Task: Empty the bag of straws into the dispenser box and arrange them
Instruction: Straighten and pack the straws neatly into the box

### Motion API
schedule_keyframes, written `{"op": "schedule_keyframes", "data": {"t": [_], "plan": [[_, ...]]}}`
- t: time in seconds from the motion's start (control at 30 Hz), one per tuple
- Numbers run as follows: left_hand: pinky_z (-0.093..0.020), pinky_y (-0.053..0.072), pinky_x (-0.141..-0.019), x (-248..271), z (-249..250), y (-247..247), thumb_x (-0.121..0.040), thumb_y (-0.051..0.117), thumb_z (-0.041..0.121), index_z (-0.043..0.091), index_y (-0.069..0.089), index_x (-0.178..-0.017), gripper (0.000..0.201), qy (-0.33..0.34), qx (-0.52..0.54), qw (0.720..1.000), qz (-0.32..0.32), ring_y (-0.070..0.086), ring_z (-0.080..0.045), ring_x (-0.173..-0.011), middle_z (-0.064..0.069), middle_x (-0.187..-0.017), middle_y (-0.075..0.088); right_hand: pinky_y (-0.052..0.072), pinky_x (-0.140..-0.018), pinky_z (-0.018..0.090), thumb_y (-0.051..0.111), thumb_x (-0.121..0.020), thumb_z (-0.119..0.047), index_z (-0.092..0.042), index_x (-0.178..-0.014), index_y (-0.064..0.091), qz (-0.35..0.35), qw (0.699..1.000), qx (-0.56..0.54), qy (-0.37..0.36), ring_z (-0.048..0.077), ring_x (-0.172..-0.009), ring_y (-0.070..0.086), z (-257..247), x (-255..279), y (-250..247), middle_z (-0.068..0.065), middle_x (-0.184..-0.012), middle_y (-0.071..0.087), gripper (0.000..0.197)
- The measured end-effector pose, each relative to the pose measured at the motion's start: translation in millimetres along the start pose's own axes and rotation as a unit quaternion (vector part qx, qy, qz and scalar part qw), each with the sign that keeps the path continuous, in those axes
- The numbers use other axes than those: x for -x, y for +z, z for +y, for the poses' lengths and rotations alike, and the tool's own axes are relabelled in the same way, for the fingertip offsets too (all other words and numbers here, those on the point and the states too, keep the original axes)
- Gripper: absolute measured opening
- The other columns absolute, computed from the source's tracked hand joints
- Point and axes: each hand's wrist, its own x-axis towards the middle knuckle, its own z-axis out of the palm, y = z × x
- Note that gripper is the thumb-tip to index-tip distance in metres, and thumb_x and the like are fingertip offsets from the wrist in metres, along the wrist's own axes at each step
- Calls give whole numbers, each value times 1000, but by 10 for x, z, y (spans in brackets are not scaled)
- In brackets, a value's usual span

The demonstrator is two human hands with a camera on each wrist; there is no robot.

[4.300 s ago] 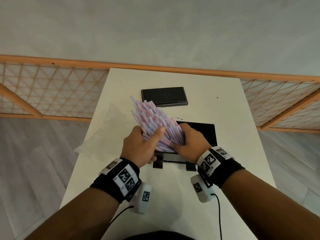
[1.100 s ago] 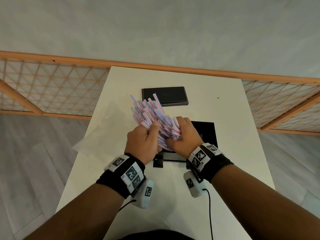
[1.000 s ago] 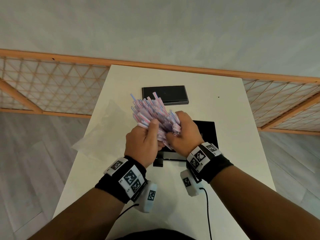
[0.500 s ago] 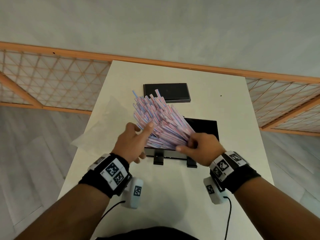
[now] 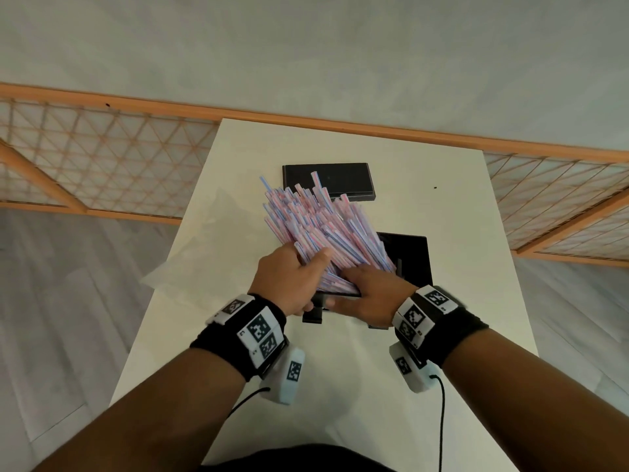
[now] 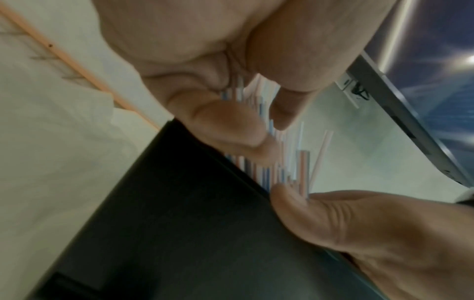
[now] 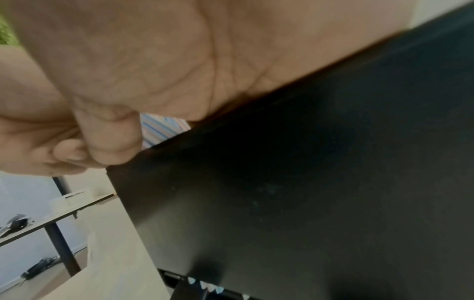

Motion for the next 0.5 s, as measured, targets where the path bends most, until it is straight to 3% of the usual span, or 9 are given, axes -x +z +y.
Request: {"op": "schedule_keyframes", "data": {"t": [0.1, 0.17, 0.27, 0.33, 0.4, 0.47, 0.5], "plan": [[-28, 53, -42, -66, 34, 20, -101, 54, 49, -1, 65, -90, 52, -10, 17, 1000, 12, 69, -21, -44, -12, -67, 71, 47, -86, 37, 38, -76, -84, -27, -112, 53, -7, 999, 32, 21, 22, -103, 57, -12, -39, 38, -7, -104, 45, 69], [-34, 59, -49, -85, 32, 44, -103, 50, 47, -7, 64, -79, 60, -2, 22, 999, 37, 67, -19, -41, -15, -60, 71, 47, -80, 34, 44, -80, -80, -28, -116, 49, 2, 1000, -6, 23, 24, -102, 61, -13, -45, 46, -8, -102, 52, 64], [-41, 63, -55, -57, 6, 70, -103, 49, 47, -6, 68, -73, 64, 19, 44, 996, 77, 68, -24, -46, -13, -54, 69, 50, -88, 33, 53, -82, -74, -34, -135, 44, 34, 996, -82, 2, 20, -109, 62, -34, -27, 28, -6, -118, 64, 68], [-39, 63, -52, -29, 8, 76, -102, 53, 45, -2, 71, -78, 56, 12, 63, 996, 65, 69, -22, -46, -10, -55, 70, 51, -88, 34, 53, -82, -72, -36, -131, 49, 44, 996, -79, -9, 17, -105, 63, -32, -38, 47, -7, -115, 66, 61], [-39, 63, -53, -19, 6, 70, -100, 56, 44, -1, 72, -81, 52, 5, 64, 997, 43, 70, -21, -46, -8, -54, 71, 51, -77, 30, 54, -81, -72, -30, -115, 58, 41, 997, -63, 12, 17, -93, 65, -47, -51, 57, -6, -99, 67, 54], [-41, 64, -57, -19, 10, 37, -98, 56, 50, -4, 70, -80, 59, -2, 67, 997, 45, 70, -22, -47, -8, -54, 71, 46, -67, 26, 56, -80, -74, -27, -104, 58, 31, 997, -59, 40, 15, -82, 62, -77, -57, 32, -7, -86, 63, 52], [-42, 64, -60, -24, 3, 16, -97, 56, 54, -4, 69, -79, 62, 1, 70, 996, 53, 71, -22, -48, -8, -54, 71, 46, -69, 25, 56, -79, -76, -29, -107, 59, 25, 997, -60, 45, 15, -83, 62, -101, -54, 10, -7, -88, 63, 55]]}}
